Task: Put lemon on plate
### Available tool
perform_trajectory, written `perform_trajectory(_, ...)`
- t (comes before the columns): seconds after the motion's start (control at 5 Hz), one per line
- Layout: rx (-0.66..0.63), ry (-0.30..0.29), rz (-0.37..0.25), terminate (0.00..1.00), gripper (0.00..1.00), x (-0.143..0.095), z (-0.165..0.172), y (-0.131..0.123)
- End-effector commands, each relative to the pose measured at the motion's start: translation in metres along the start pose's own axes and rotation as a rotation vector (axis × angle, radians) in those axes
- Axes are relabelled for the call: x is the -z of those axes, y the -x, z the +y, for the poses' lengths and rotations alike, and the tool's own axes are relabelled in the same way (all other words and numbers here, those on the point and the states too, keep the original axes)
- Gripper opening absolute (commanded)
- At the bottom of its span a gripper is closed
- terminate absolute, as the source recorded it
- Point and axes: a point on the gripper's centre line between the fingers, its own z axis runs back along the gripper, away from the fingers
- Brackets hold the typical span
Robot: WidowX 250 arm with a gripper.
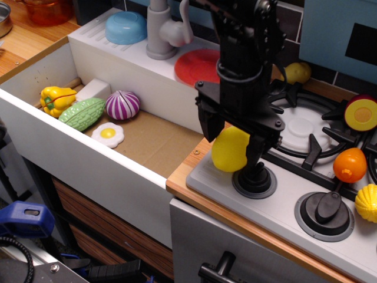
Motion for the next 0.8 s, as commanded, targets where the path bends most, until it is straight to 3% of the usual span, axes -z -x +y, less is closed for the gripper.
perform_trajectory(0.0, 0.001, 0.008, -0.039, 0.00, 1.00, 0.005, 0.004, -0.004)
perform_trajectory(0.2, 0.001, 0.020, -0.047, 0.00, 1.00, 0.013, 0.006, -0.004)
perform_trajectory(0.4, -0.009, 0.010, -0.043, 0.00, 0.00, 0.016, 0.007, -0.004)
perform_trajectory(0.6, 0.006, -0.040, -0.029, 0.00, 0.00, 0.005, 0.014, -0.006)
